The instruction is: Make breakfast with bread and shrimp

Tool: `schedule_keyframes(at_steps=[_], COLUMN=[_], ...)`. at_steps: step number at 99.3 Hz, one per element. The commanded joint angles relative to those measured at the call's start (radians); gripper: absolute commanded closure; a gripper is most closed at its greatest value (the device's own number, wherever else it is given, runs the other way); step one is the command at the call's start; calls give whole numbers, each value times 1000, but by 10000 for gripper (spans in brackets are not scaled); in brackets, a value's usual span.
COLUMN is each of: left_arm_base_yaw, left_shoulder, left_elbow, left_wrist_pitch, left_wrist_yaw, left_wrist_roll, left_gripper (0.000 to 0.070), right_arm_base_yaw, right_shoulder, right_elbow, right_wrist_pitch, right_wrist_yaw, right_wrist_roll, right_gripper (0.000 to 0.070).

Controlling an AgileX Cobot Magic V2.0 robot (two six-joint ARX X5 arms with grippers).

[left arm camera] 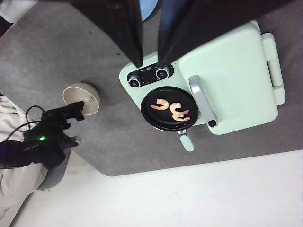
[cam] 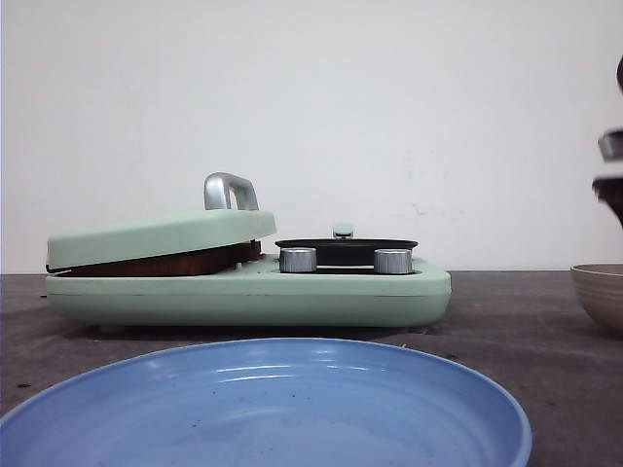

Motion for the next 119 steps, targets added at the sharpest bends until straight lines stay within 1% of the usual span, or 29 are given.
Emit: schedule_keyframes(at_steps=[1,4,8,15,16,24,31,38,45,50,57,70,81,93,119], left_arm_base_yaw=[-6,-6,-6,-6,-6,-13,-20,-28,-32,-33,-33,-33,-32,-32,-32], left_shoulder=[3,2,2,2,2,2,2,2,2,2,2,2,2,2,2], left_elbow=[21,21,21,21,21,21,21,21,21,20,21,20,20,20,21], left_wrist_pitch=[5,4,2,0,-1,-2,-3,-6,-12,-15,-17,-16,-16,-18,-24], left_wrist_yaw=[-2,-2,-2,-3,-3,-6,-14,-31,-39,-53,-66,-74,-75,-74,-74], left_wrist_roll=[10,13,20,37,39,44,52,58,66,69,77,81,81,79,76], left_gripper=[700,700,700,700,700,700,700,700,700,700,700,700,700,700,700], right_arm_base_yaw=[2,3,7,20,23,40,60,77,85,86,86,86,86,86,86], right_shoulder=[-76,-110,-158,-245,-264,-366,-478,-608,-739,-828,-943,-1105,-1187,-1217,-1235], right_elbow=[16,16,16,16,16,1,-43,-123,-220,-288,-371,-491,-547,-552,-552], right_wrist_pitch=[21,25,31,44,48,77,138,238,340,393,425,440,442,429,456], right_wrist_yaw=[-5,-15,-37,-73,-75,-74,-74,-84,-111,-135,-151,-157,-146,-141,-141], right_wrist_roll=[-11,-11,-11,-11,-12,-12,-12,-12,-15,-25,-50,-58,-58,-59,-59], right_gripper=[218,286,403,652,697,699,699,699,699,699,699,699,699,699,699])
